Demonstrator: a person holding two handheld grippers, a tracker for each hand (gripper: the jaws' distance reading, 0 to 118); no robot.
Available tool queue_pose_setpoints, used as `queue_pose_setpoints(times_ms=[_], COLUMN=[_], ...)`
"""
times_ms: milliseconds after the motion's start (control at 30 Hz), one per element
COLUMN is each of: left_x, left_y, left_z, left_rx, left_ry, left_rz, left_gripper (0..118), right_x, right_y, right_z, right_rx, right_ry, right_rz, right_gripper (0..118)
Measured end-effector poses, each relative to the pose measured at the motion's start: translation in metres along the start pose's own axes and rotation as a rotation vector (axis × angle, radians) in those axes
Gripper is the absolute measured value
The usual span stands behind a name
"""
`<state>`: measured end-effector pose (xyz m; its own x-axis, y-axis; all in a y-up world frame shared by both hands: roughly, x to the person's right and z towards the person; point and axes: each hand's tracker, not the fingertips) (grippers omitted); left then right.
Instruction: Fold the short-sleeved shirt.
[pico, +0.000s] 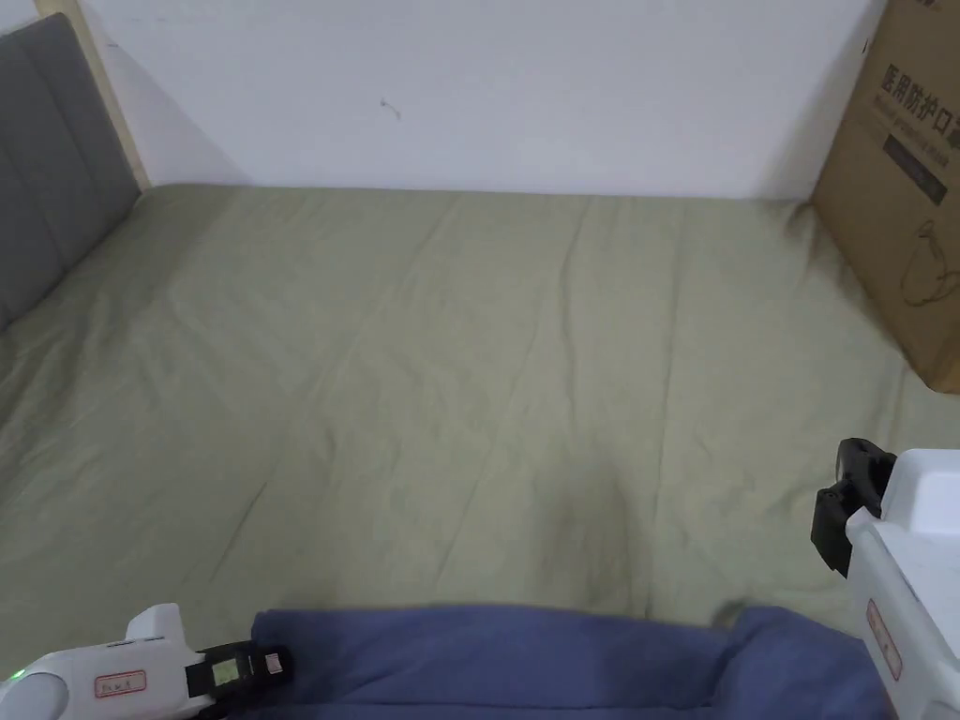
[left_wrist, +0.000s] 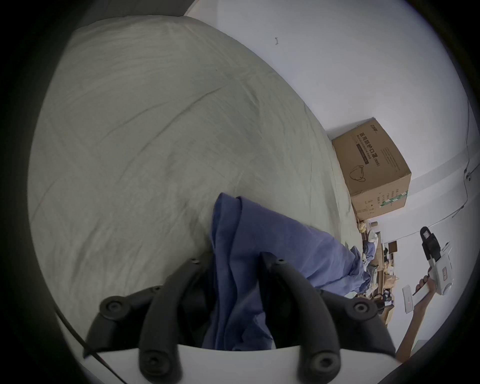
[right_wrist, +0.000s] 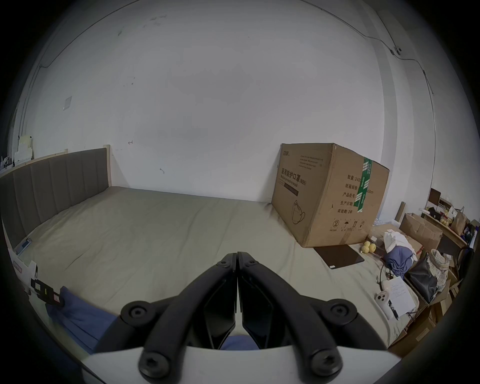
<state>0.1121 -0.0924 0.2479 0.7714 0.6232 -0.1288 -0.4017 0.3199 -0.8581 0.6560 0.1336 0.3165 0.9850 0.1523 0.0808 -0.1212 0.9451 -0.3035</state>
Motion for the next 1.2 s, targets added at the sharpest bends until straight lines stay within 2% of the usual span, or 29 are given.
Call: queue_pose_setpoints(times_ms=[67,133,233,400,500,800,967,1033,1200], left_x=[0.012,0.025,0.034,0.066,0.064,0.052,0.088,0.113,0.170], left_y=[-0.006,-0.010,0.000,-0.001,0.005,0.021,0.017,0.010,-0.010], left_z=[-0.002,0.000,0.013,0.047,0.065,0.130,0.128,0.118,0.074], left_rx=[-0.012,0.010,0.042,0.077,0.108,0.183,0.188,0.163,0.066], left_ry=[-0.001,0.041,0.091,0.109,0.142,0.284,0.268,0.220,0.147], left_rz=[-0.013,-0.082,-0.184,-0.192,-0.222,-0.192,-0.185,-0.172,-0.254], left_gripper=[13,5,3,2,2,2,2,2,2], right_x=[0.002,0.003,0.007,0.016,0.021,0.029,0.032,0.033,0.037], right_y=[0.000,0.001,0.003,0.009,0.012,0.016,0.016,0.015,0.013], right_z=[0.000,0.001,0.005,0.011,0.016,0.026,0.030,0.031,0.037], right_rx=[-0.005,-0.005,0.000,0.022,0.035,0.063,0.077,0.078,0.077], right_ry=[0.001,0.002,0.001,-0.003,-0.001,0.005,0.014,0.020,0.029], right_rz=[-0.006,-0.007,-0.006,-0.021,-0.029,-0.055,-0.071,-0.080,-0.084], right_gripper=[0,0,0,0,0,0,0,0,0])
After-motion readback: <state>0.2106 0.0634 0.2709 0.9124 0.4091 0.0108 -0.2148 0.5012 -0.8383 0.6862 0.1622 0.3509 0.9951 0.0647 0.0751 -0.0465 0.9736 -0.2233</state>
